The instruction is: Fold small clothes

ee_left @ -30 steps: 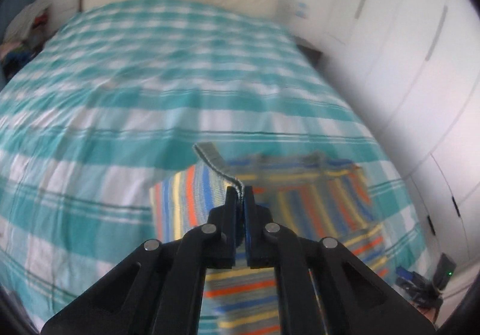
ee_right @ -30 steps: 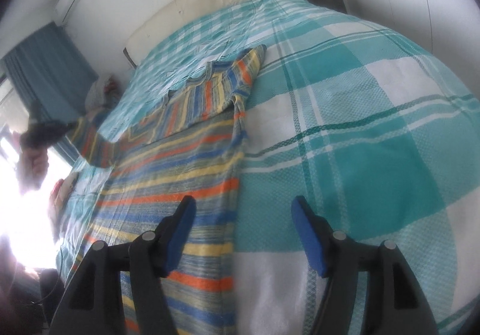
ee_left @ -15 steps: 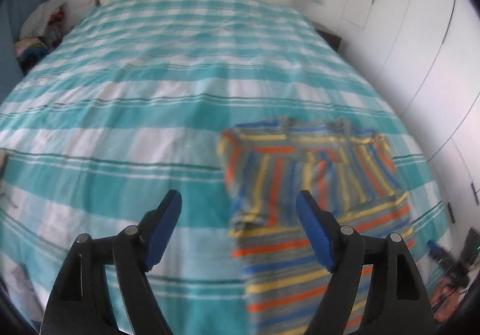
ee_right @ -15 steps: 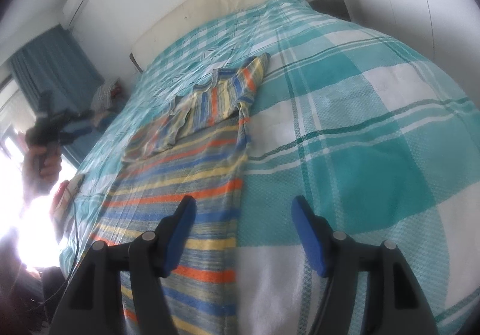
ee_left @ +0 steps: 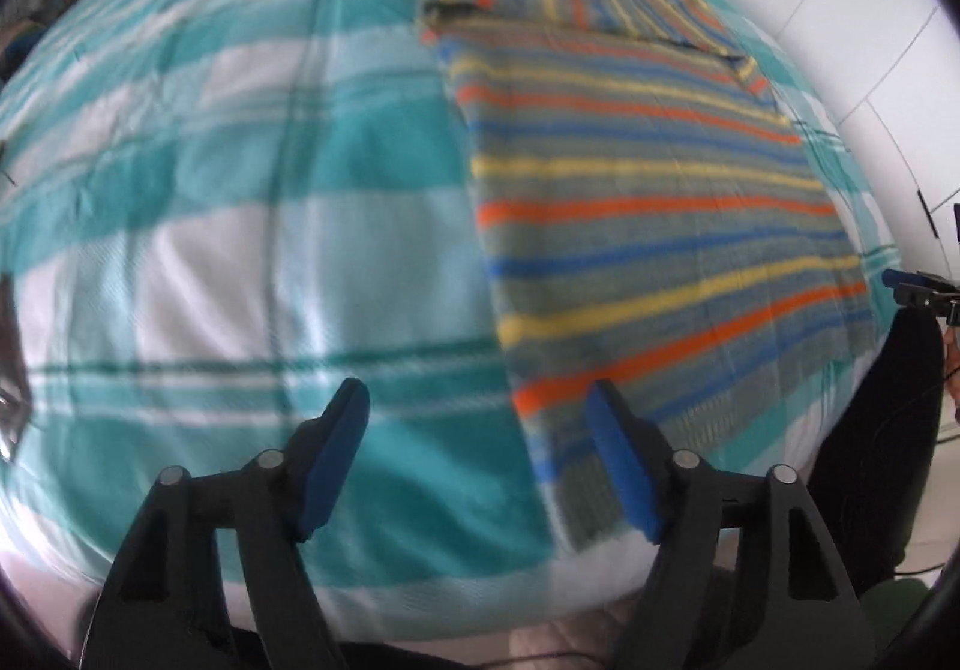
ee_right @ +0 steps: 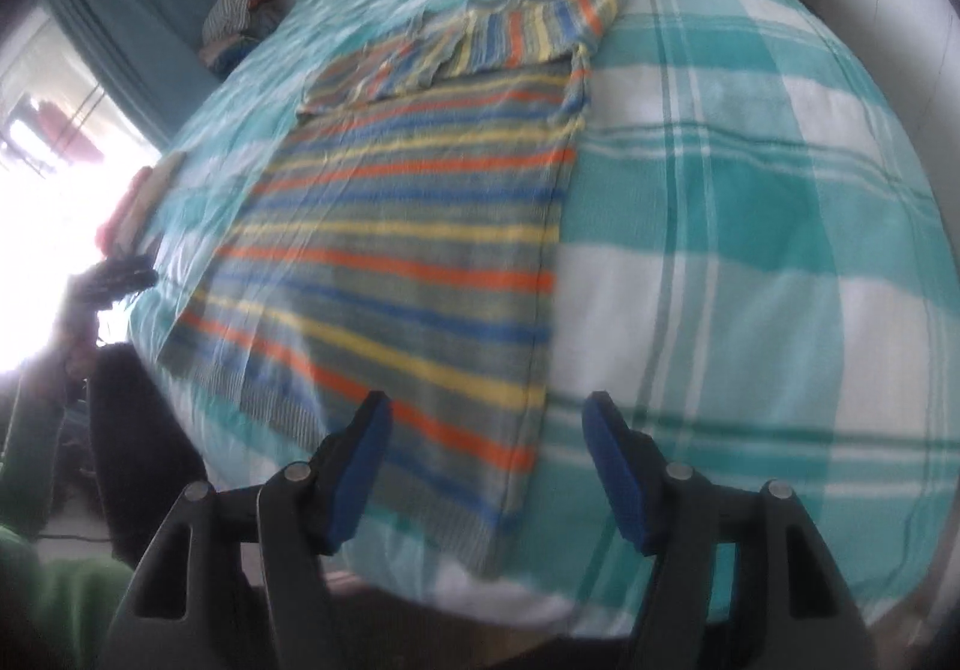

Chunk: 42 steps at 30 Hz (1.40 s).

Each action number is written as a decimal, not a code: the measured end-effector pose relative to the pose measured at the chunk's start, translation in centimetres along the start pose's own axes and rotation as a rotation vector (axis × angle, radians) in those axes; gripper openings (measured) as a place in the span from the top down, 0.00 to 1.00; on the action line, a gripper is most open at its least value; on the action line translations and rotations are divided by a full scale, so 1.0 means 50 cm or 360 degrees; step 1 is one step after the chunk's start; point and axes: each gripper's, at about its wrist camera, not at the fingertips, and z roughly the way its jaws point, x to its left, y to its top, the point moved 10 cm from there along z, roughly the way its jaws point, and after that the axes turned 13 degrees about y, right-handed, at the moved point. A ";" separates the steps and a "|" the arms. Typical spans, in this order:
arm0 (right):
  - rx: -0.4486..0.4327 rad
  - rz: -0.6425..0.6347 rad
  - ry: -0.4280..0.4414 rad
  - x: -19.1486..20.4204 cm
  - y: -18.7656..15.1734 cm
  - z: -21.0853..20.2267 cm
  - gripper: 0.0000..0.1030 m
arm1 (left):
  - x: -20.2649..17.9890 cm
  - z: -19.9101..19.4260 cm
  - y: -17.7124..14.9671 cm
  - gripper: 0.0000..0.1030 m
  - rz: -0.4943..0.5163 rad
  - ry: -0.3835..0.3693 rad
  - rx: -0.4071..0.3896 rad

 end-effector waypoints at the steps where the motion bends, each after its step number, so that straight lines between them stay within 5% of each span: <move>1: 0.0024 0.0058 0.0020 -0.006 -0.026 0.002 0.36 | -0.011 0.006 -0.021 0.27 -0.0016 -0.0019 0.0018; 5: 0.0046 0.0209 0.0099 -0.021 -0.078 0.019 0.36 | -0.025 0.013 -0.047 0.39 -0.0020 0.0043 -0.0018; 7: 0.0047 0.0256 0.0131 -0.027 -0.087 0.038 0.38 | -0.030 0.013 -0.043 0.68 -0.0051 0.0010 -0.0012; 8: 0.0055 0.0286 0.0148 -0.031 -0.089 0.049 0.48 | -0.038 0.012 -0.042 0.93 -0.0065 -0.0055 0.0006; 9: 0.0069 0.0306 0.0155 -0.034 -0.091 0.059 0.58 | -0.043 0.012 -0.041 0.98 -0.0076 -0.0097 0.0027; 10: 0.0099 0.0306 0.0157 -0.033 -0.092 0.066 0.90 | -0.045 0.009 -0.040 0.99 -0.0074 -0.0092 0.0028; 11: 0.0113 0.0293 0.0163 -0.028 -0.091 0.067 0.95 | -0.045 0.003 -0.035 0.99 -0.0069 -0.0109 0.0020; 17: -0.0172 0.0233 0.0284 0.008 0.033 -0.019 0.95 | 0.008 -0.070 0.093 0.99 -0.0345 -0.0437 -0.0143; 25: -0.0673 0.0147 0.0267 -0.038 0.429 -0.054 0.95 | 0.093 -0.065 0.465 0.99 -0.0554 -0.0462 -0.0496; 32: -0.0736 0.0241 0.0206 -0.143 0.707 0.048 0.95 | 0.128 0.115 0.694 0.99 -0.0712 -0.0370 -0.0372; 39: -0.0742 0.0464 0.0215 -0.269 0.813 0.150 0.93 | 0.146 0.247 0.798 0.94 -0.0780 -0.0262 -0.0235; 40: -0.0798 0.0532 0.0247 -0.290 0.825 0.153 0.89 | 0.166 0.251 0.810 0.90 -0.0857 -0.0231 -0.0255; 42: -0.0923 0.0683 0.0284 -0.326 0.835 0.140 0.62 | 0.200 0.239 0.819 0.69 -0.0967 -0.0223 -0.0315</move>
